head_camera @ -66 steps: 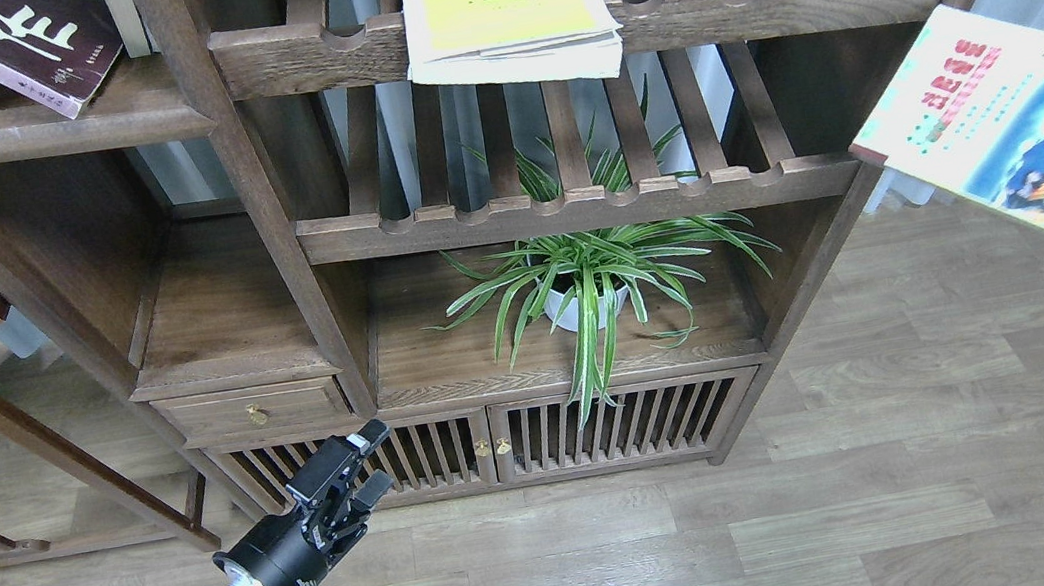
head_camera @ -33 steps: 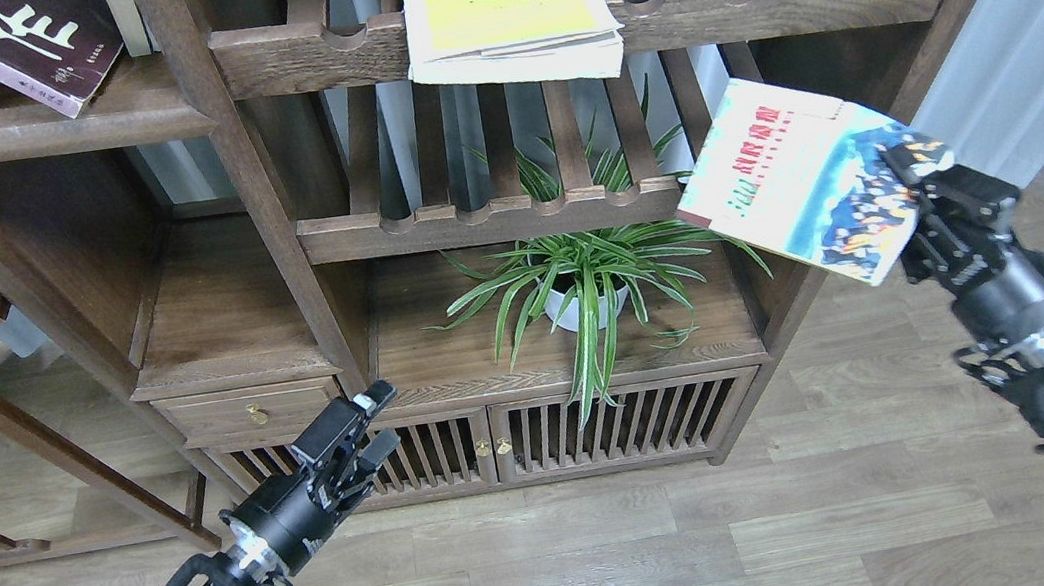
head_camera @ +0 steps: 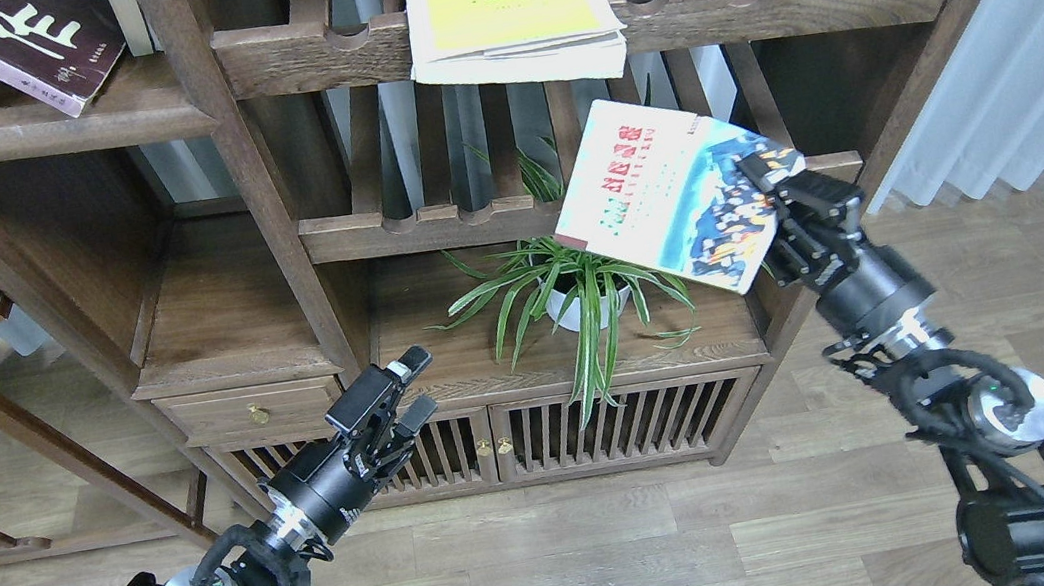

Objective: Organize books on shelf
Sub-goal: 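Bring the left gripper to the blue book and grasp it from the right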

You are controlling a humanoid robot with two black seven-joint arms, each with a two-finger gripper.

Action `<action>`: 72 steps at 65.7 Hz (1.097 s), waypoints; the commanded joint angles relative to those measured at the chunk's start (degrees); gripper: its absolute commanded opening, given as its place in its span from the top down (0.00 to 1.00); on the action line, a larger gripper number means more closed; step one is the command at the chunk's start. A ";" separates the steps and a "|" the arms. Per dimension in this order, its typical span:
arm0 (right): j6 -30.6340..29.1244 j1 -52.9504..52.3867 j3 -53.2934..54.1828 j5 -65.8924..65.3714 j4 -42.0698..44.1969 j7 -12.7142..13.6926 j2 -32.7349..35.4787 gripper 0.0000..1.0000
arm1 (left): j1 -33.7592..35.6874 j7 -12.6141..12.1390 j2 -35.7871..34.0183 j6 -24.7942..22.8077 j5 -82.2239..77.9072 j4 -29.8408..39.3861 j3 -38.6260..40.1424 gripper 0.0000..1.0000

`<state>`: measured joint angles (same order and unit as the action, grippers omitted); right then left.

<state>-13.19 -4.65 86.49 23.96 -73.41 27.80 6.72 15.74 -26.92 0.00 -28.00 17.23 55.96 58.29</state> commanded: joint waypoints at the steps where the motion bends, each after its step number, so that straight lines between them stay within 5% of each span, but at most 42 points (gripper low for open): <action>1: 0.10 -0.54 -1.15 -1.29 0.46 -0.46 -1.71 0.95 | 0.08 0.03 0.00 0.00 0.00 0.29 -1.51 0.00; 18: 2.03 -2.30 -2.20 -4.89 0.99 -1.43 -6.72 0.95 | 2.28 0.12 0.00 0.00 0.00 0.29 -2.13 0.00; 72: 3.44 -2.56 -8.97 -7.09 0.02 -2.31 -6.72 0.95 | 5.00 1.52 0.00 0.00 0.09 0.29 -2.04 0.00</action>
<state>-10.34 -7.19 78.18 17.26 -73.30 25.96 0.00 20.48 -25.29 0.00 -28.00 17.23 56.28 56.18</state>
